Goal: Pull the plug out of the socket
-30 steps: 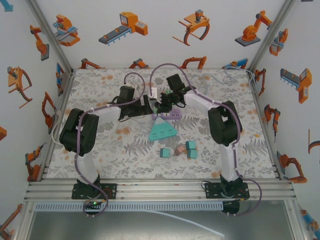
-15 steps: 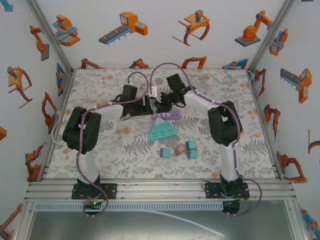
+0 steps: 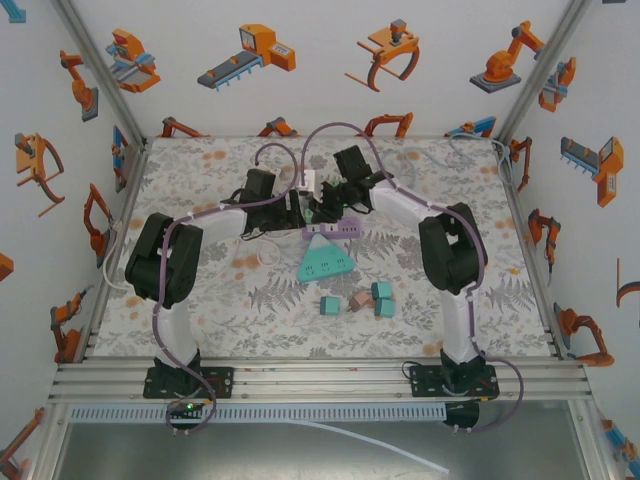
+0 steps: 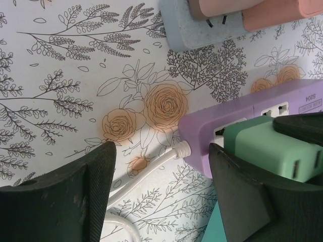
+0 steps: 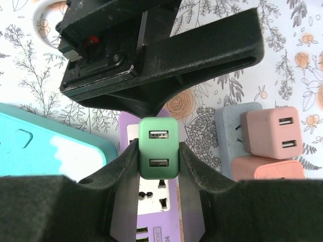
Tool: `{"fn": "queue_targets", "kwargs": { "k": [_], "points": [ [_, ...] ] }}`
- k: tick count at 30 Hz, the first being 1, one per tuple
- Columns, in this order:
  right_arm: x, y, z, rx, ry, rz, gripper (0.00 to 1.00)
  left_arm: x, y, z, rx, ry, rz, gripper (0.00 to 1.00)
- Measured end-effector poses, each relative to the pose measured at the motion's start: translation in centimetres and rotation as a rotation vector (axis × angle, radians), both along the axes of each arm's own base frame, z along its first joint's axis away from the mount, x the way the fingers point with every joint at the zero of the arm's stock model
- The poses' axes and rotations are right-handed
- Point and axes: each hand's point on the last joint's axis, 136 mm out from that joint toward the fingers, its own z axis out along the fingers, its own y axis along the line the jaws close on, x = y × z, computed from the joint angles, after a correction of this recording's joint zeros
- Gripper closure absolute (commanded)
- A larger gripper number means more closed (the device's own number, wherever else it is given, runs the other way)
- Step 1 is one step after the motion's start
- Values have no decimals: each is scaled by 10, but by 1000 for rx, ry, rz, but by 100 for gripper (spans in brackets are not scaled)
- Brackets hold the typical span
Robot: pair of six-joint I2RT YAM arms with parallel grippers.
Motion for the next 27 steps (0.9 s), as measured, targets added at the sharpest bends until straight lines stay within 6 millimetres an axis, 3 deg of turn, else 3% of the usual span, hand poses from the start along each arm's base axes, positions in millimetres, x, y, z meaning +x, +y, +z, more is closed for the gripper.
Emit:
{"fn": "queue_targets", "kwargs": {
  "k": [9, 12, 15, 19, 23, 27],
  "points": [
    [-9, -5, 61, 80, -112, -14, 80, -7, 8, 5, 35, -7, 0, 30],
    [-19, -12, 77, 115, -115, -50, 81, -13, 12, 16, 39, -16, -7, 29],
    [-29, -21, 93, 157, -91, -117, 81, -17, 14, 42, 23, -61, -13, 29],
    [-43, -35, 118, 236, -33, -231, 83, -27, 13, 97, -29, -171, -36, 28],
    [-57, -56, 143, 330, 55, -393, 84, -52, 5, 144, -83, -269, -103, 26],
    [-68, -79, 154, 414, 174, -573, 84, -85, -2, 175, -117, -342, -189, 24]
  ]
}}
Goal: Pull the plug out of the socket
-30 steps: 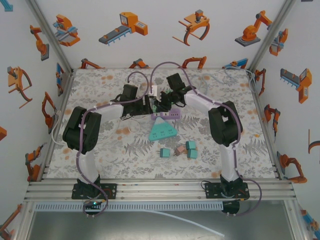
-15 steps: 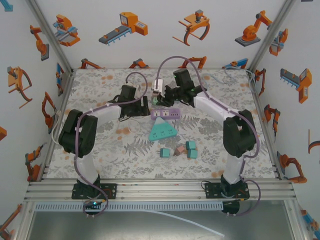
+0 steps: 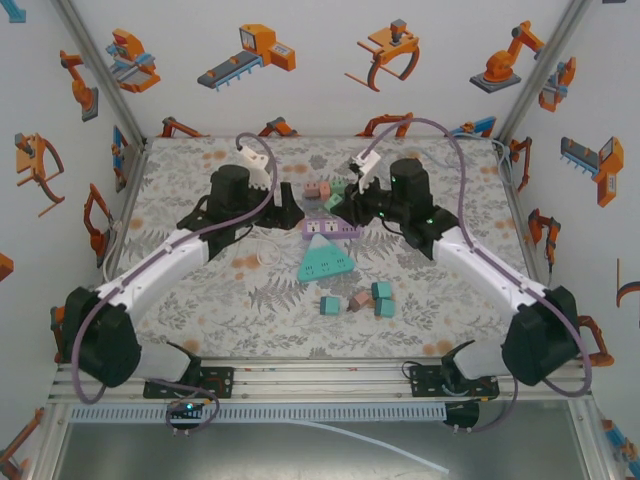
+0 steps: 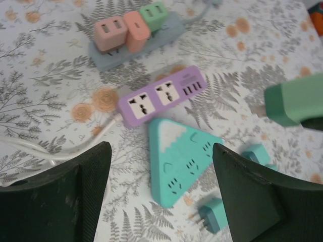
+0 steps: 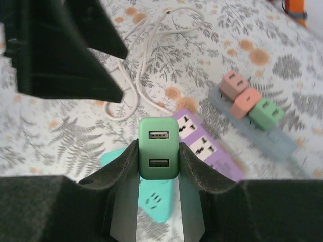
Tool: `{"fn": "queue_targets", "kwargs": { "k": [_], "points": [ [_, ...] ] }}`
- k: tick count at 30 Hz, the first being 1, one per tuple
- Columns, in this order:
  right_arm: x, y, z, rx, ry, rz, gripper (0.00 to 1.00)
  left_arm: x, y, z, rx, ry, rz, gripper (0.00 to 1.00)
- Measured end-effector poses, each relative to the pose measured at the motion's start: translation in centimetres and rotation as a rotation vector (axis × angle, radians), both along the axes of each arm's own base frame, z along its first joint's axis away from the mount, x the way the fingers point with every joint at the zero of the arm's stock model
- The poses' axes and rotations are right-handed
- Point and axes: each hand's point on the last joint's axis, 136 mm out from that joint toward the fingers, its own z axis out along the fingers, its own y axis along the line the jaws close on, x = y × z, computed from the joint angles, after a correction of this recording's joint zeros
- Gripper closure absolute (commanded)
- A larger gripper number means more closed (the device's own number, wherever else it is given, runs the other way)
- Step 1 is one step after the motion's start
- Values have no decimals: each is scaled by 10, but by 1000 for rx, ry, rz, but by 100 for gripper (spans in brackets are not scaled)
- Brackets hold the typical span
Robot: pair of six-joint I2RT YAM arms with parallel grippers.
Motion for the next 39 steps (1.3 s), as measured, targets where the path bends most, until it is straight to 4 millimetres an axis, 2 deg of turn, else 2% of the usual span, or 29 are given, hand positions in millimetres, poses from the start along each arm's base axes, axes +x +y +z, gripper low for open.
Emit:
{"fn": "queue_targets", "kwargs": {
  "k": [3, 6, 13, 17, 19, 25, 29, 34, 39],
  "points": [
    [-12, -16, -2, 77, 109, -97, 84, -29, 0, 17, -6, -45, -59, 22],
    [-26, -31, -15, 149, 224, -175, 83, -55, 5, 28, -13, -82, -102, 18],
    [-58, -59, -72, 253, 472, -315, 84, -105, 19, 44, -21, -145, -187, 8],
    [-69, -66, -106, 266, 583, -364, 83, -128, 20, 44, -10, -160, -243, 0],
    [-74, -69, -122, 269, 631, -384, 83, -139, 21, 39, -2, -158, -268, 3],
    [-79, -63, -154, 251, 721, -406, 83, -153, 19, 25, 27, -133, -305, 3],
    [-83, -50, -173, 214, 763, -395, 82, -152, 18, 22, 41, -131, -304, 3],
    [-86, -47, -200, 151, 815, -415, 82, -150, 17, 16, 58, -119, -303, 3],
    [-84, -50, -210, 125, 822, -446, 72, -149, 18, 16, 66, -123, -296, 3]
  ]
}}
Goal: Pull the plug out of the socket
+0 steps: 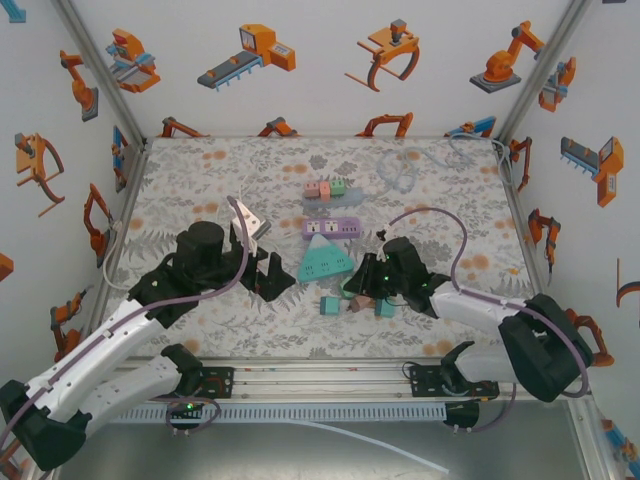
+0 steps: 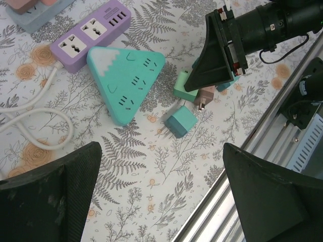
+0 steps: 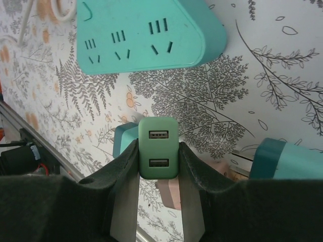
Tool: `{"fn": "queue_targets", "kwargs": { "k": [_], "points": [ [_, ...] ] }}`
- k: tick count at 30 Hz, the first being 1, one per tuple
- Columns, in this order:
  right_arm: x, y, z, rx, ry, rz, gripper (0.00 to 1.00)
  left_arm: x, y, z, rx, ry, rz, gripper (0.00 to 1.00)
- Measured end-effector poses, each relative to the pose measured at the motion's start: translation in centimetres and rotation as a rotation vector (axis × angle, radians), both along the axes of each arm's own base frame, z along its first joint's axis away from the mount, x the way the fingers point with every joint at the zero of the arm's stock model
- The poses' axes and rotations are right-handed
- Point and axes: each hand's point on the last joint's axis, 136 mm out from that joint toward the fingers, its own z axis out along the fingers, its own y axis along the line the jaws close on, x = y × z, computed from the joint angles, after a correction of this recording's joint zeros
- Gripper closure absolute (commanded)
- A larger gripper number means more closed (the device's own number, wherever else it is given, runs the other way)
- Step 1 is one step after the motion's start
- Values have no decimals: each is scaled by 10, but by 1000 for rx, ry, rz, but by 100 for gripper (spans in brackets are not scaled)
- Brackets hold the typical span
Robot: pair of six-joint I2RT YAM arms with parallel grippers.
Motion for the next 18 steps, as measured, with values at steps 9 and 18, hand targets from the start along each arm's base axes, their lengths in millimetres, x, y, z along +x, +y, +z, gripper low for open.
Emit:
{"fn": "queue_targets", "kwargs": {
  "k": [9, 18],
  "points": [
    [-1, -1, -6, -70, 27, -6, 61, 5, 1, -5, 21, 3, 17, 3],
    [-11, -15, -11, -158, 47, -16, 53, 7, 1, -7, 30, 3, 30, 3]
  ]
}}
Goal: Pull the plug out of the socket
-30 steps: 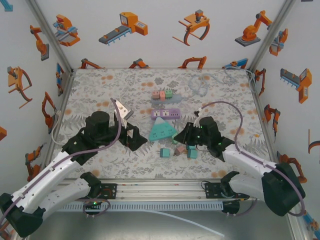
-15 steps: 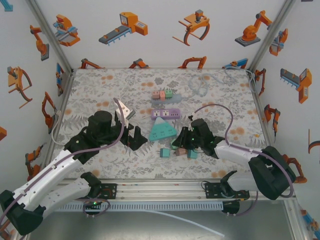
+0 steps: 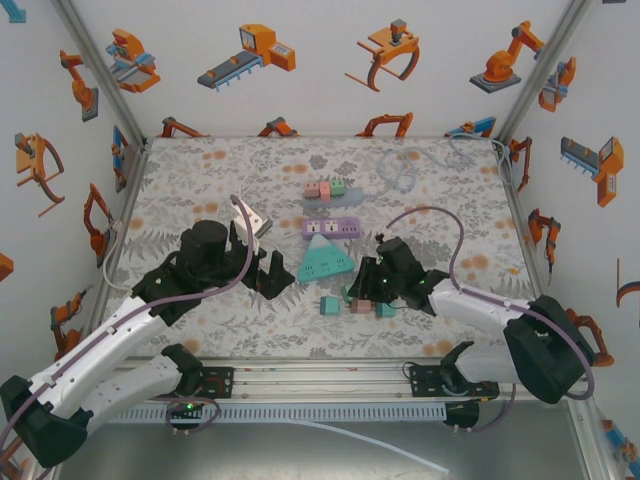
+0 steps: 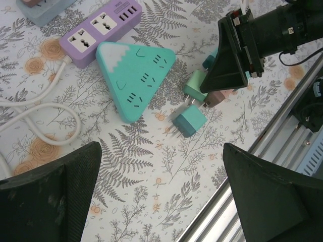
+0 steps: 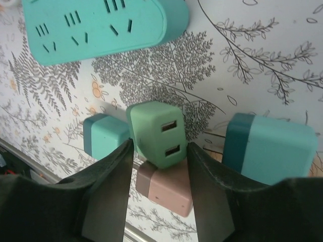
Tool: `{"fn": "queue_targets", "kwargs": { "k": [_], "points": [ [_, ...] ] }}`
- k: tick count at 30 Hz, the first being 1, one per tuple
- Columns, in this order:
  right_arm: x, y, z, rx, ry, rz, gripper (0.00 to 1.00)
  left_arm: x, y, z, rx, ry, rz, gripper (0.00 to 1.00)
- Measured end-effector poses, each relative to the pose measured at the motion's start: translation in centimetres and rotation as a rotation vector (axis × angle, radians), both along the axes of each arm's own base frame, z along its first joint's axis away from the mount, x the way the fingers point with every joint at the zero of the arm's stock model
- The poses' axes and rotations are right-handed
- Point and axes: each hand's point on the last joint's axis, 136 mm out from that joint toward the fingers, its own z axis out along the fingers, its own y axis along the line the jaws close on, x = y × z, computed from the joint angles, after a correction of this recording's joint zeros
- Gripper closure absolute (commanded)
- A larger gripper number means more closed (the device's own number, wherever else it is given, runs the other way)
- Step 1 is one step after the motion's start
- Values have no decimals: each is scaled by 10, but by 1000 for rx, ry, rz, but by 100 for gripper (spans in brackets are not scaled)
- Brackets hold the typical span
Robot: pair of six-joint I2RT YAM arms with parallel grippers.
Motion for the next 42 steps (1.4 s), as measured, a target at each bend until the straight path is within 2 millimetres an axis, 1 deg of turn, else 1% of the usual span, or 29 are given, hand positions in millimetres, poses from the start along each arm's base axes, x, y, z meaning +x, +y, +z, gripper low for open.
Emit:
{"fn": "queue_targets", "kwargs": {
  "k": [10, 12, 15, 16, 20, 22, 24, 27, 32, 35, 38, 42],
  "points": [
    [-5, -14, 21, -29, -51, -21, 52, 3, 4, -3, 18, -2, 25, 3],
    [-5, -19, 29, -38, -78, -23, 52, 6, 6, -4, 26, -6, 43, 3],
    [-1, -25, 49, -52, -161, -23, 51, 14, 10, -8, 47, -3, 92, 3],
    [3, -27, 59, -59, -201, -25, 50, 17, 11, -11, 59, 0, 109, 3],
    [24, -33, 99, -113, -364, -45, 45, 34, 12, -23, 109, 16, 174, 3],
    [34, -33, 112, -149, -418, -43, 41, 42, 11, -30, 126, 27, 200, 3],
    [48, -28, 123, -188, -454, -24, 40, 51, 10, -35, 139, 35, 230, 3],
    [75, -10, 136, -252, -491, 35, 39, 71, 9, -38, 144, 49, 291, 3],
    [127, 18, 151, -349, -548, 163, 38, 121, 17, -35, 112, 84, 410, 3],
    [155, 29, 157, -383, -572, 233, 38, 148, 20, -37, 96, 101, 458, 3],
    [185, 35, 160, -391, -562, 271, 38, 172, 18, -42, 88, 124, 480, 3],
    [234, 36, 163, -354, -538, 255, 38, 206, 10, -49, 65, 163, 500, 3]
  ]
}}
